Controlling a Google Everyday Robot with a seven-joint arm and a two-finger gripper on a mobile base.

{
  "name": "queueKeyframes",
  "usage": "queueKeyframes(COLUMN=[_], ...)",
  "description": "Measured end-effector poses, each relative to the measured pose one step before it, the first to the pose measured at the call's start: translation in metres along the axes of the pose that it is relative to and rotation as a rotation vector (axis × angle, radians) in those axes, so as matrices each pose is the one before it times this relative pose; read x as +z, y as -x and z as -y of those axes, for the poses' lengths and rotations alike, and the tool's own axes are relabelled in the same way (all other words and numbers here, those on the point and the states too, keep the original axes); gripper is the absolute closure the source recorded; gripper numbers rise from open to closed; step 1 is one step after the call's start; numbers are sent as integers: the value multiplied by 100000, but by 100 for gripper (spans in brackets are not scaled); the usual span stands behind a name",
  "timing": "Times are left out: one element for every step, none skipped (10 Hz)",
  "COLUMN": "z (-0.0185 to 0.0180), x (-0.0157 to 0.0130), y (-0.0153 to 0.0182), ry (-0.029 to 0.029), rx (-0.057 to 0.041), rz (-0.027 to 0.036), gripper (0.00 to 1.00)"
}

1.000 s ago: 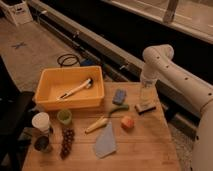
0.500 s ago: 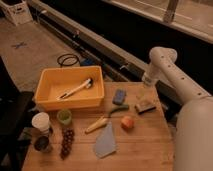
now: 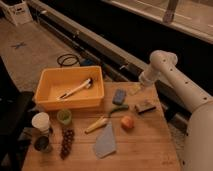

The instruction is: Place sponge in tray

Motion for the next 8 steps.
queueKeyframes(z=[-114, -41, 77, 93, 184, -233, -843, -1233], x=[-36, -36, -7, -119, -120, 84, 206, 295], y=[69, 61, 23, 30, -164, 71, 221, 286], ry=[-86, -6, -427, -1810, -1991, -1159, -2020, -2173], rx=[949, -21, 486, 2094, 3667, 1227, -11, -453], rz=[612, 82, 179, 1500, 2528, 1418, 1903, 1841], gripper=[35, 35, 35, 35, 35, 35, 35, 35])
